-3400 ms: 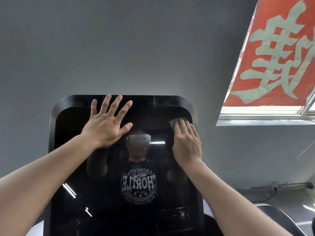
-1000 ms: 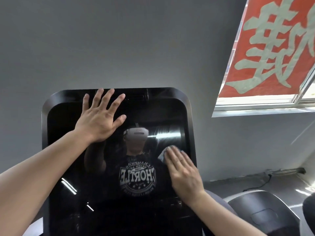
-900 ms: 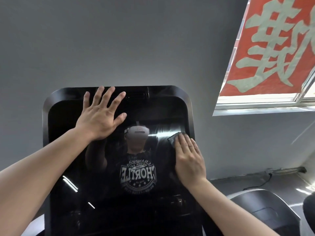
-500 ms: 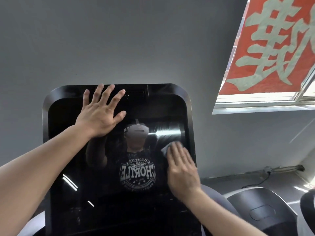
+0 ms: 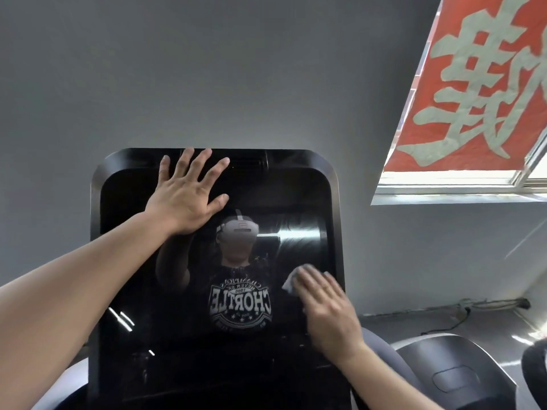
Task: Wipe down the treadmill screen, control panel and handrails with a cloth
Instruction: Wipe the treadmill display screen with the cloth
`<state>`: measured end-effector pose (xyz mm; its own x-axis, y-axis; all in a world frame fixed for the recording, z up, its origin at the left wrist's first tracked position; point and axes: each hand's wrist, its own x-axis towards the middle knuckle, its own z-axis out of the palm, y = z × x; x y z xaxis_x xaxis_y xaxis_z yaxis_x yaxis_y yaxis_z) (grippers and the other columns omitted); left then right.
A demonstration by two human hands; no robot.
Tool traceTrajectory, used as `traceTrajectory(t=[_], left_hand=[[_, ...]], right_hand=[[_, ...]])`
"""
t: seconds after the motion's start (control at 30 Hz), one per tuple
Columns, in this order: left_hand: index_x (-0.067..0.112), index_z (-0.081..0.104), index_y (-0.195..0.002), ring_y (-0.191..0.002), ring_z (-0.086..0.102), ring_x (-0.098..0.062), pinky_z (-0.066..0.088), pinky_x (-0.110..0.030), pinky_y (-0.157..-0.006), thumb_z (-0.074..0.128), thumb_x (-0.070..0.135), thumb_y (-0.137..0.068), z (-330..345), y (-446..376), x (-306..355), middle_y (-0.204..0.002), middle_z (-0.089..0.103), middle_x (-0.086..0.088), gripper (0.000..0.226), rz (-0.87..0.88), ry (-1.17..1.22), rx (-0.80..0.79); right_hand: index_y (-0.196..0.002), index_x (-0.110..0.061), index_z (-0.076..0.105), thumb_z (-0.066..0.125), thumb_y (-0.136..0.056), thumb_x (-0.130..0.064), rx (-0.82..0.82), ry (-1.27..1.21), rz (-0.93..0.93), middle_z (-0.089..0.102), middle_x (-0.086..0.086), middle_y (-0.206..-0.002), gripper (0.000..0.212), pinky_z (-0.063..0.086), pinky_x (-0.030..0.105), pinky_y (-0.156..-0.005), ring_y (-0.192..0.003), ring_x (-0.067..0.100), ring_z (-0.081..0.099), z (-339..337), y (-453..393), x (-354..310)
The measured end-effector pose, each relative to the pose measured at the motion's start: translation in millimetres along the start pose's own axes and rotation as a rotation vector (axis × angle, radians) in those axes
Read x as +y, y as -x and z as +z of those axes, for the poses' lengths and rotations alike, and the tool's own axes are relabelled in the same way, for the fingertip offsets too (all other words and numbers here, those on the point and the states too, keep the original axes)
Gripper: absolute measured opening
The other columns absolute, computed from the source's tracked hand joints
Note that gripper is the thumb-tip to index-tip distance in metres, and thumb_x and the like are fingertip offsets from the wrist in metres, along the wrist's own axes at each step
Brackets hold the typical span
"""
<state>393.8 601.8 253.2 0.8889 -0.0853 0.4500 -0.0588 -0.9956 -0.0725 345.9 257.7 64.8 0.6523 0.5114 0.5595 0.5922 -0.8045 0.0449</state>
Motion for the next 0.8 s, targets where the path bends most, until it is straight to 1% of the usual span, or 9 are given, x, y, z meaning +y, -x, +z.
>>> traceTrajectory(t=[0.07,0.13,0.27,0.37,0.43,0.53,0.6,0.73,0.8], left_hand=[[0.048,-0.007,-0.162,-0.16,-0.014,-0.026,-0.009,-0.06,-0.125,0.029,0.071,-0.1,1,0,0,-0.175,-0.006,0.0,0.075,0.001,0.002,0.005],[0.048,-0.007,-0.162,-0.16,-0.013,-0.027,-0.009,-0.06,-0.125,0.031,0.071,-0.1,2,0,-1,-0.175,-0.004,-0.001,0.076,0.005,0.007,0.019],[0.047,-0.007,-0.162,-0.16,-0.012,-0.027,-0.009,-0.061,-0.125,0.031,0.072,-0.099,3,-1,-2,-0.175,-0.004,-0.001,0.077,0.013,0.007,0.017],[0.047,-0.007,-0.162,-0.16,-0.012,-0.028,-0.009,-0.061,-0.125,0.031,0.073,-0.099,3,-1,-3,-0.175,-0.004,-0.001,0.078,0.017,0.001,0.015],[0.047,-0.007,-0.162,-0.16,-0.013,-0.028,-0.008,-0.062,-0.125,0.031,0.072,-0.099,2,0,-3,-0.174,-0.004,-0.001,0.078,0.019,0.003,0.012],[0.047,-0.007,-0.162,-0.16,-0.013,-0.028,-0.009,-0.062,-0.125,0.031,0.072,-0.099,1,0,-4,-0.174,-0.006,-0.001,0.077,0.024,0.006,0.003],[0.046,-0.007,-0.162,-0.159,-0.014,-0.029,-0.009,-0.062,-0.125,0.031,0.072,-0.099,2,0,-4,-0.174,-0.006,-0.001,0.078,0.031,0.004,0.007],[0.044,-0.007,-0.163,-0.159,-0.012,-0.031,-0.008,-0.063,-0.123,0.031,0.072,-0.099,5,1,-5,-0.174,-0.005,-0.002,0.079,0.04,-0.001,0.023],[0.044,-0.007,-0.163,-0.159,-0.012,-0.031,-0.008,-0.064,-0.123,0.031,0.072,-0.099,5,1,-5,-0.174,-0.004,-0.003,0.079,0.041,0.002,0.028]], right_hand=[[-0.147,-0.004,0.058,0.038,-0.094,-0.009,0.06,-0.01,0.209,0.047,0.01,-0.159,0.057,0.038,0.049,-0.121,-0.149,0.029,0.044,-7,-14,13],[-0.149,0.0,0.054,0.035,-0.092,-0.008,0.078,0.004,0.285,0.046,0.016,-0.159,0.06,0.039,0.05,-0.121,-0.151,0.033,0.041,0,-16,-11],[-0.153,-0.003,0.05,0.04,-0.093,-0.009,-0.008,0.072,0.018,0.041,0.015,-0.164,0.061,0.032,0.047,-0.125,-0.156,0.029,0.033,8,6,-30],[-0.151,-0.005,0.053,0.035,-0.095,-0.012,-0.001,0.112,0.193,0.048,0.013,-0.16,0.059,0.03,0.049,-0.123,-0.152,0.028,0.04,-9,-6,5],[-0.151,0.0,0.05,0.032,-0.094,-0.01,0.006,0.147,0.256,0.047,0.019,-0.159,0.061,0.032,0.051,-0.124,-0.152,0.033,0.04,-9,-6,-3],[-0.153,0.005,0.044,0.034,-0.094,-0.009,-0.075,0.206,0.036,0.038,0.025,-0.163,0.062,0.034,0.051,-0.124,-0.154,0.04,0.032,7,17,-39],[-0.154,0.002,0.043,0.037,-0.095,-0.009,-0.096,0.222,-0.045,0.036,0.022,-0.164,0.061,0.032,0.05,-0.125,-0.155,0.036,0.032,2,21,-25],[-0.152,0.003,0.047,0.042,-0.089,-0.001,-0.072,0.184,0.291,0.044,0.022,-0.16,0.063,0.033,0.048,-0.124,-0.152,0.035,0.038,-11,6,-20],[-0.148,0.005,0.051,0.038,-0.089,-0.003,-0.081,0.195,0.211,0.046,0.025,-0.157,0.062,0.034,0.047,-0.121,-0.15,0.038,0.04,1,15,-52]])
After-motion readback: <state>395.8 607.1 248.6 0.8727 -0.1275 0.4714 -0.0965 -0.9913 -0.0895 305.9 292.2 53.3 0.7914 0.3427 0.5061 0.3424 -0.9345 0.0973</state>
